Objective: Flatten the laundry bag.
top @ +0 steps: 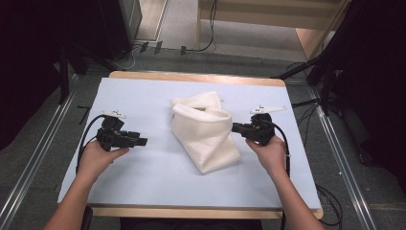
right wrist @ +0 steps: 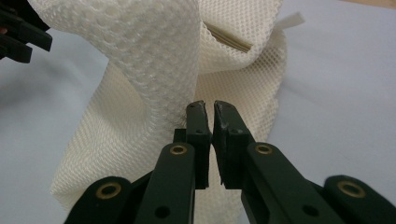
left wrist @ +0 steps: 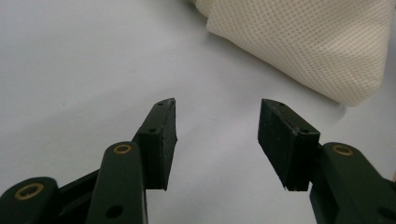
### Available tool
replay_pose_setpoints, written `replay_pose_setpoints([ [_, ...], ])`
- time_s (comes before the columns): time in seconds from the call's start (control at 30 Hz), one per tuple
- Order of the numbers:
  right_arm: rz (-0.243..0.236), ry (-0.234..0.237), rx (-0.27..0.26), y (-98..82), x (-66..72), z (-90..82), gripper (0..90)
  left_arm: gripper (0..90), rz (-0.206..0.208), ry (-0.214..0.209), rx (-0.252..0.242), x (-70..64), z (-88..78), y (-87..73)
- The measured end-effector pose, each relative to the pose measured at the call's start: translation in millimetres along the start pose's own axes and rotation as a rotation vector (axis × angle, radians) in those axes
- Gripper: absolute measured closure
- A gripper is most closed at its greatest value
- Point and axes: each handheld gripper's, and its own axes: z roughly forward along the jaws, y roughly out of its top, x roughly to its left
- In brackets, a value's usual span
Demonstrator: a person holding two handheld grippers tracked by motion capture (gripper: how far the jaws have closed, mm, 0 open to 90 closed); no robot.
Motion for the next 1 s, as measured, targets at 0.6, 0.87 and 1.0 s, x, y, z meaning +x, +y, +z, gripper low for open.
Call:
replay_pose_setpoints([
  [0.6,-0.063,0.103,-0.032,15.2,46.6,19.1,86.8,45.7,-0.062,-0.012,-0.058,18.3,-31.4,-10.7],
  [0.87,-0.101,0.154,-0.008,16.2,68.6,33.9,86.4,45.7,-0.076,0.001,-0.08,23.5,-40.9,-17.1],
  [1.0,-0.114,0.183,-0.003,14.4,78.6,42.6,85.6,45.5,-0.096,0.01,-0.103,29.7,-47.5,-22.3],
])
